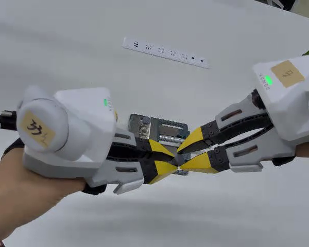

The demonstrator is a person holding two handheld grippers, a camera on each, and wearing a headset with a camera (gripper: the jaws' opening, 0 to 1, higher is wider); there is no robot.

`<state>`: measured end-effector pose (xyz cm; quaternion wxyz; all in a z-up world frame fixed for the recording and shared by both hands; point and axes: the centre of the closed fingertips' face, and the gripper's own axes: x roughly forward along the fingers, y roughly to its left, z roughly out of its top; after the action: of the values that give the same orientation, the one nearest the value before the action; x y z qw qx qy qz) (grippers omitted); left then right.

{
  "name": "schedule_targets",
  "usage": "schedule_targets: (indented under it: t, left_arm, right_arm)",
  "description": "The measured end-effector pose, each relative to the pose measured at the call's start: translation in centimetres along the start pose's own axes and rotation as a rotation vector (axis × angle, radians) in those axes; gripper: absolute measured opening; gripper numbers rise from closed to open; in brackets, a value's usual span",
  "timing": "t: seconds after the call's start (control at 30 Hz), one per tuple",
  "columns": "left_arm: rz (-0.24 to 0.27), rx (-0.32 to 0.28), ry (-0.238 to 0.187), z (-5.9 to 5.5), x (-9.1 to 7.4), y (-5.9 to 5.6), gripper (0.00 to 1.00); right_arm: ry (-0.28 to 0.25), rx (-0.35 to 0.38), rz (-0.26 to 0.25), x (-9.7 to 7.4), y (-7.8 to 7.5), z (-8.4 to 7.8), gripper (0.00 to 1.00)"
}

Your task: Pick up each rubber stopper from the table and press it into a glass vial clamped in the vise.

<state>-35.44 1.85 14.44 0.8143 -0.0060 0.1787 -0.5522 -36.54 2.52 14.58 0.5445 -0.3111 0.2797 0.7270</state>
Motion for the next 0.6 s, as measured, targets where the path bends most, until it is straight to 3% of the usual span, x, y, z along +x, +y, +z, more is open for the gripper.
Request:
schedule_targets:
  t: [0.6]
  left_arm:
    - [-0.002,0.0,0.001,-0.36,0.0,0.18,0.04]
  right_arm:
    - [0.003,0.007,-0.011,0.27,-0.23,-0.23,0.05]
